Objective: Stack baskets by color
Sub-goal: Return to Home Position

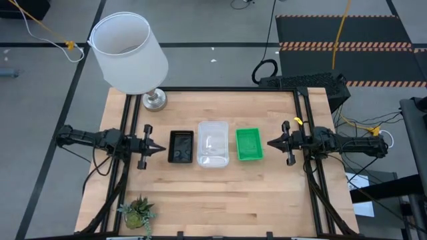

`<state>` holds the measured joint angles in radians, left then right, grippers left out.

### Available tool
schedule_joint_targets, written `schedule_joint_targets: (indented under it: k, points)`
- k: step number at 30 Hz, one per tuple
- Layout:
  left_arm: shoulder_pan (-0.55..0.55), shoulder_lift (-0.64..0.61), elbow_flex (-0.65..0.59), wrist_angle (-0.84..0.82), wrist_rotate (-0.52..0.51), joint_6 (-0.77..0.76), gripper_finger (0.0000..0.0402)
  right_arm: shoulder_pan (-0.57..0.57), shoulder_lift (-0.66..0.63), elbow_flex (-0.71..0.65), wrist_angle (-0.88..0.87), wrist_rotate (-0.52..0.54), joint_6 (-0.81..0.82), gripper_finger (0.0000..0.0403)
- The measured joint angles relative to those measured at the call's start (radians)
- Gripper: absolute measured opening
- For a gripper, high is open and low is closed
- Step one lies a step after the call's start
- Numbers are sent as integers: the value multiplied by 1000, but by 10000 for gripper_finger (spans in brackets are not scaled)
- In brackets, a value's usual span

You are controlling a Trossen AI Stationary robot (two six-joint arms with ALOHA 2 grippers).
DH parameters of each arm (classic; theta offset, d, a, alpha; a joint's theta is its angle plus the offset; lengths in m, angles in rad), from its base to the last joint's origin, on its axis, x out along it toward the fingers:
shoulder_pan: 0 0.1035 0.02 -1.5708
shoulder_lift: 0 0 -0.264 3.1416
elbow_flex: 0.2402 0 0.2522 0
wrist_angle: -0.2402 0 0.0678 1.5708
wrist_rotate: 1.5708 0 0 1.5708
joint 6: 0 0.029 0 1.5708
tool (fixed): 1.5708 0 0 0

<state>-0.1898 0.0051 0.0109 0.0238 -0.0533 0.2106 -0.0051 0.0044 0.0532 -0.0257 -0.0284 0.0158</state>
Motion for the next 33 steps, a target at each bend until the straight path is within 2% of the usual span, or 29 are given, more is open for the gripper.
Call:
schedule_joint_targets:
  k: [2, 6, 11, 18, 24, 33]
  points:
    - [0, 0, 0, 4, 1, 23, 3, 0, 0, 0, 0, -8, 0, 0]
    - [21, 0, -1, 7, -4, 46, 2, 0, 0, 0, 10, -118, -32, 0]
    - [48, 0, -1, 4, -7, 62, 11, 1, 0, 0, 10, -267, 7, 0]
    - [56, 0, -1, 4, -8, 62, 15, 1, 0, 0, 10, -260, 63, 0]
    - [56, 0, -1, 4, -8, 54, 3, 18, 0, -1, 8, -200, 73, 0]
    - [56, 0, -1, 4, -8, -33, 31, 104, 0, -1, 3, -42, 36, 0]
